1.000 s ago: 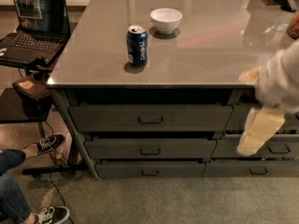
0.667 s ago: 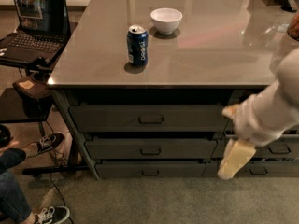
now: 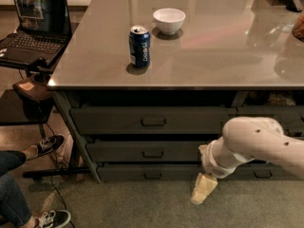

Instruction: Open middle drawer

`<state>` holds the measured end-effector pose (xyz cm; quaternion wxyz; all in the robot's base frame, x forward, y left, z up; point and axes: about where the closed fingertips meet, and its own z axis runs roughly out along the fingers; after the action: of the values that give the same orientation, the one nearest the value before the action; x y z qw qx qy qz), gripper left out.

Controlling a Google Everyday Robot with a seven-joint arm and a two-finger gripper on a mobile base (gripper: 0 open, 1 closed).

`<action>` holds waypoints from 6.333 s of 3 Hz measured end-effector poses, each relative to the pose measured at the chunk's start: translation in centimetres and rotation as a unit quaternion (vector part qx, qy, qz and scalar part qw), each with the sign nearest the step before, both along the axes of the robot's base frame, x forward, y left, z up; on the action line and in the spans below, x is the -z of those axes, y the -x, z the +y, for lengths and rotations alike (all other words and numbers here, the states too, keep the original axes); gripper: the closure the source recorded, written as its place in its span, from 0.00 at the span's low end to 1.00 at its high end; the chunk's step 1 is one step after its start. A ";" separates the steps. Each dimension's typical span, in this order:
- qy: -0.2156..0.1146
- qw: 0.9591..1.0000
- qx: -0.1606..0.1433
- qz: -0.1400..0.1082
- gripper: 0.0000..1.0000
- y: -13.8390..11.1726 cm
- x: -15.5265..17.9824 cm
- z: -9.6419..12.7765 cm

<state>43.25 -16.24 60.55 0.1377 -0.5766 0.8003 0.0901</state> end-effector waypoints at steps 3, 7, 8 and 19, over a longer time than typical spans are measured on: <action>0.061 0.998 -0.020 -0.020 0.00 1.6 8.5 1.7; -0.066 0.993 0.012 -0.096 0.00 -6.9 9.0 2.2; -0.067 0.989 -0.009 -0.131 0.00 -9.1 7.7 1.7; -0.115 0.989 0.011 -0.096 0.00 -18.7 19.8 10.0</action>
Offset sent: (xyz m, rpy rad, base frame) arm 0.0497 0.0083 -0.0937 -0.0703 -0.2920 -0.3354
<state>61.95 -6.29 40.72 0.2801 -0.5543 0.7739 0.1241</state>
